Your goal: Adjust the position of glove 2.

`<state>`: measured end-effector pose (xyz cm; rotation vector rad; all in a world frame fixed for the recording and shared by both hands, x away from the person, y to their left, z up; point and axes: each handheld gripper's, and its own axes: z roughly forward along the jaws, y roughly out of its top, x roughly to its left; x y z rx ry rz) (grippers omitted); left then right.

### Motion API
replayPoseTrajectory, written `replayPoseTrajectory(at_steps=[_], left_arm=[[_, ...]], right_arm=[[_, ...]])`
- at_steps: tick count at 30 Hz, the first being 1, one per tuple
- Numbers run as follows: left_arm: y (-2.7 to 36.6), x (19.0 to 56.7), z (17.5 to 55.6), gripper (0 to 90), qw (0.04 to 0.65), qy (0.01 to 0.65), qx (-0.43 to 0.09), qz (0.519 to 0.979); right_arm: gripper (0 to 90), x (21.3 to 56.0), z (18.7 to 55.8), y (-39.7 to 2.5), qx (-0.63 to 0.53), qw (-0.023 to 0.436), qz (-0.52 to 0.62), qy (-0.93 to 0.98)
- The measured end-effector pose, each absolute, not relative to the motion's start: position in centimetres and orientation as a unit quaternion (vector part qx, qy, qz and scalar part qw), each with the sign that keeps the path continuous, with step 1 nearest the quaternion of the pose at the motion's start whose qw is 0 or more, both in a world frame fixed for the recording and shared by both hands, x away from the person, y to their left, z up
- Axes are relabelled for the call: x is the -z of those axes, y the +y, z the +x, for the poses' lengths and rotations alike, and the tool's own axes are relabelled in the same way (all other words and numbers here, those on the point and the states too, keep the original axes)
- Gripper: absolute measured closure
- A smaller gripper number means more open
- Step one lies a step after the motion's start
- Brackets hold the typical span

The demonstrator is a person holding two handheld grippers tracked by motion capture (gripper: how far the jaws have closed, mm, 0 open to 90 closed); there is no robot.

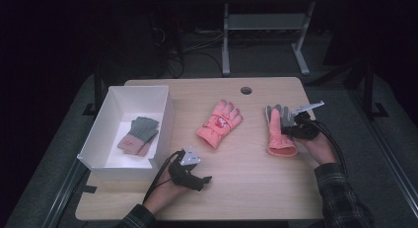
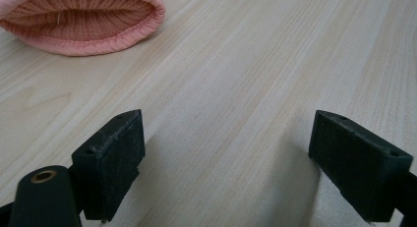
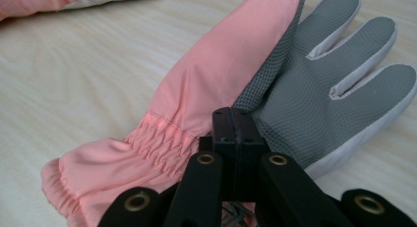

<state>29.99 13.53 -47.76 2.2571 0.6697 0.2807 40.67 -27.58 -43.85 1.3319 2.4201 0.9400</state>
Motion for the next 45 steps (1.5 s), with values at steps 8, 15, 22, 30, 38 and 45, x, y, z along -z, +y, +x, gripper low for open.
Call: replayPoseTrajectory(at_steps=[8, 15, 22, 30, 38, 45], left_arm=[[13.5, 47.7, 29.9, 13.0, 0.375, 0.263, -0.110, 0.882], [13.6, 47.7, 29.9, 13.0, 0.375, 0.262, -0.110, 0.882], [13.6, 47.8, 29.9, 13.0, 0.377, 0.263, -0.110, 0.881], [13.6, 47.8, 29.9, 13.0, 0.377, 0.262, -0.111, 0.882], [13.5, 47.8, 29.9, 13.0, 0.379, 0.263, -0.111, 0.880], [13.6, 47.8, 29.9, 13.0, 0.377, 0.261, -0.111, 0.881]], right_arm=[[90.0, 43.7, 38.6, -25.3, -0.321, 0.099, 0.423, 0.841], [90.0, 43.8, 36.8, -23.5, -0.328, 0.075, 0.397, 0.854], [90.0, 43.8, 35.0, -22.1, -0.336, 0.061, 0.381, 0.859], [90.0, 43.9, 32.5, -21.1, -0.342, 0.050, 0.367, 0.863], [90.0, 42.4, 30.7, -22.9, -0.364, 0.078, 0.375, 0.849], [90.0, 43.4, 29.3, -24.4, -0.354, 0.070, 0.387, 0.848]])
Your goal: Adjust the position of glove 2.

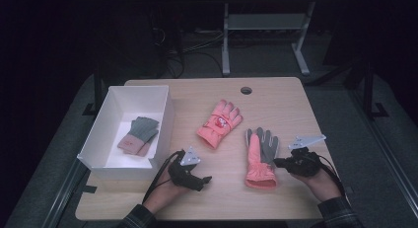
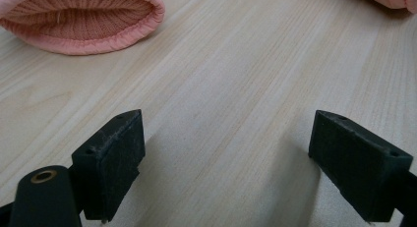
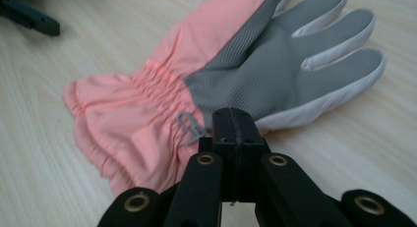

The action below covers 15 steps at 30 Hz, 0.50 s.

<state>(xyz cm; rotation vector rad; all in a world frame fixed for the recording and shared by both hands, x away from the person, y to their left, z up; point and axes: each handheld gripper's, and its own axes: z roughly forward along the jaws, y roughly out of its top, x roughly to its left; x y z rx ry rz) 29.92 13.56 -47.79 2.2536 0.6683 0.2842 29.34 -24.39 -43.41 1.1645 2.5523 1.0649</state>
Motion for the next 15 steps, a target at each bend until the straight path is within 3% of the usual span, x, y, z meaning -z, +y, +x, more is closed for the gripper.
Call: replayPoseTrajectory(at_steps=[15], left_arm=[[13.5, 47.8, 29.9, 13.0, 0.379, 0.263, -0.111, 0.881]], right_arm=[[90.0, 43.5, 29.4, -20.4, -0.348, 0.055, 0.326, 0.877]])
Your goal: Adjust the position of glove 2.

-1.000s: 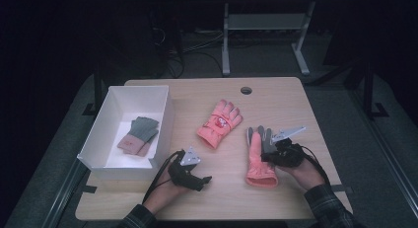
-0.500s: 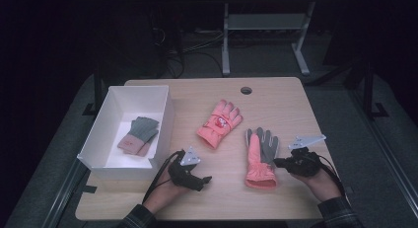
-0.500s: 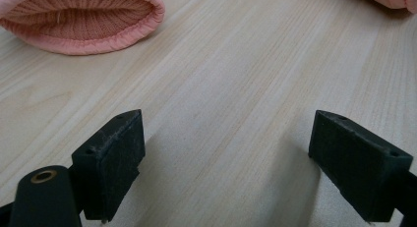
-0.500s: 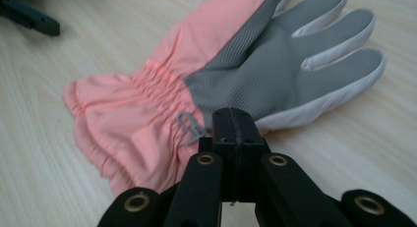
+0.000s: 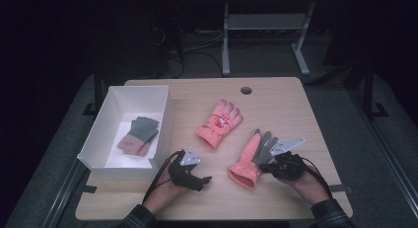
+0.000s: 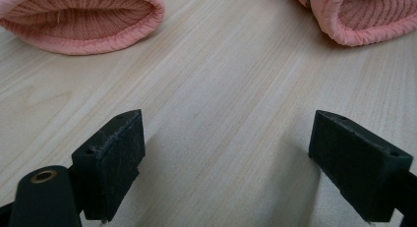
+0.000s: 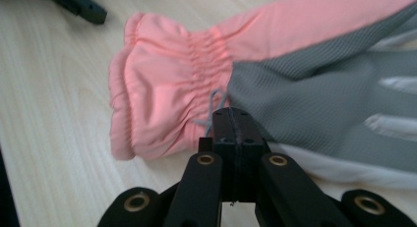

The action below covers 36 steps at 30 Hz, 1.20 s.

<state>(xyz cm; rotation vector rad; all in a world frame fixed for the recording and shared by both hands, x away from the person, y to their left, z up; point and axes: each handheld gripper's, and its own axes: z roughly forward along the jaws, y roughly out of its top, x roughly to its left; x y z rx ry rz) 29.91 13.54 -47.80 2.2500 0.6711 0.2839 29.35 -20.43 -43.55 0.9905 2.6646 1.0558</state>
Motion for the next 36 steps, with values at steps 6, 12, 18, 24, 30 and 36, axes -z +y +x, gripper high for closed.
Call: replayPoseTrajectory(at_steps=[6, 12, 18, 24, 30, 36], left_arm=[[13.6, 47.8, 29.9, 13.0, 0.376, 0.262, -0.110, 0.882], [13.6, 47.8, 29.9, 13.0, 0.376, 0.262, -0.111, 0.882], [13.6, 47.8, 29.9, 13.0, 0.377, 0.262, -0.111, 0.882], [13.5, 47.8, 29.9, 13.0, 0.377, 0.262, -0.111, 0.881], [13.5, 47.8, 29.9, 13.0, 0.377, 0.263, -0.110, 0.881], [13.5, 47.8, 29.9, 12.7, 0.379, 0.263, -0.110, 0.880]], right_arm=[[90.0, 42.7, 32.0, -21.2, -0.364, 0.086, 0.356, 0.856], [90.0, 44.1, 33.0, -20.7, -0.347, 0.073, 0.350, 0.867], [90.0, 44.9, 32.6, -19.1, -0.341, 0.056, 0.330, 0.879], [90.0, 45.1, 32.0, -17.0, -0.344, 0.046, 0.308, 0.886], [88.1, 44.6, 31.5, -16.6, -0.356, 0.051, 0.307, 0.881], [70.9, 43.2, 31.3, -18.8, -0.382, 0.104, 0.333, 0.856]])
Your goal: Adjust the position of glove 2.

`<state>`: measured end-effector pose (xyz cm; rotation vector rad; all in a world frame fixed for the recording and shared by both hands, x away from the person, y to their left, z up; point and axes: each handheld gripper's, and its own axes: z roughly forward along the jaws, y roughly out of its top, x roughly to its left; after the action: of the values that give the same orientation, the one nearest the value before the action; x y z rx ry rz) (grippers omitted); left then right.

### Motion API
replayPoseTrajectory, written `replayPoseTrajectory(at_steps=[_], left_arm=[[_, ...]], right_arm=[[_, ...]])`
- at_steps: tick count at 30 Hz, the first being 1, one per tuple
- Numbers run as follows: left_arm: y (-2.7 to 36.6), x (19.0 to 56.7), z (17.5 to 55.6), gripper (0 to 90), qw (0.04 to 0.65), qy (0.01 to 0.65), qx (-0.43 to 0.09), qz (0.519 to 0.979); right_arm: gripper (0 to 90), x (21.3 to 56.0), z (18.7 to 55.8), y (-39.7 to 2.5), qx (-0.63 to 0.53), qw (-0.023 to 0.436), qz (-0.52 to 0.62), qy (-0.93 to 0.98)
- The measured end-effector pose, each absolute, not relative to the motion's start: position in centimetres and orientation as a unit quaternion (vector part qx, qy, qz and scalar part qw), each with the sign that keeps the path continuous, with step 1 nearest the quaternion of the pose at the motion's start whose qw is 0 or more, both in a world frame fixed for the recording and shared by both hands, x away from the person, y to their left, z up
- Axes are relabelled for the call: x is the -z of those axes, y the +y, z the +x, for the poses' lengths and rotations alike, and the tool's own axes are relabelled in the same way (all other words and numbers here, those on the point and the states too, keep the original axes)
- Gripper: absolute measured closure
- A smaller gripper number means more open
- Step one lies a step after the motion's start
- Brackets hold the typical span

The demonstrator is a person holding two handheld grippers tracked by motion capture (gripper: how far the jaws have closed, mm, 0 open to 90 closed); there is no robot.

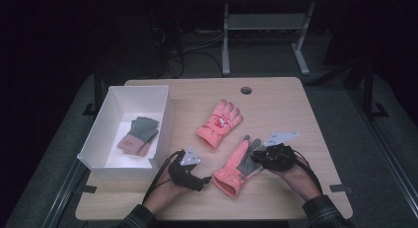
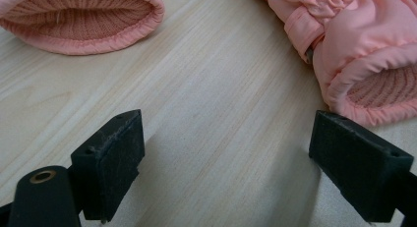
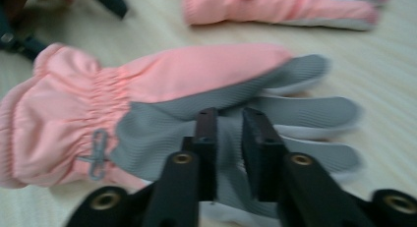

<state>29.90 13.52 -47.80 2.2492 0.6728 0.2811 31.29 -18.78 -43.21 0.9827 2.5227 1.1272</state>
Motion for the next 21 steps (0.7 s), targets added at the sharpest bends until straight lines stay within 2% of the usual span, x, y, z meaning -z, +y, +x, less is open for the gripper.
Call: replayPoseTrajectory(at_steps=[7, 10, 14, 21], left_arm=[[13.5, 47.8, 29.9, 12.7, 0.378, 0.261, -0.111, 0.881], [13.5, 47.8, 29.9, 12.7, 0.377, 0.262, -0.111, 0.881], [13.5, 47.8, 29.9, 12.7, 0.378, 0.262, -0.111, 0.881], [13.2, 47.6, 29.9, 13.3, 0.370, 0.275, -0.113, 0.880]], right_arm=[[34.7, 44.3, 31.3, -22.3, -0.367, 0.122, 0.379, 0.841], [25.5, 45.0, 30.9, -24.0, -0.360, 0.121, 0.394, 0.837], [15.5, 46.0, 30.2, -25.4, -0.360, 0.116, 0.402, 0.834], [9.1, 47.3, 30.0, -26.0, -0.352, 0.136, 0.392, 0.839]])
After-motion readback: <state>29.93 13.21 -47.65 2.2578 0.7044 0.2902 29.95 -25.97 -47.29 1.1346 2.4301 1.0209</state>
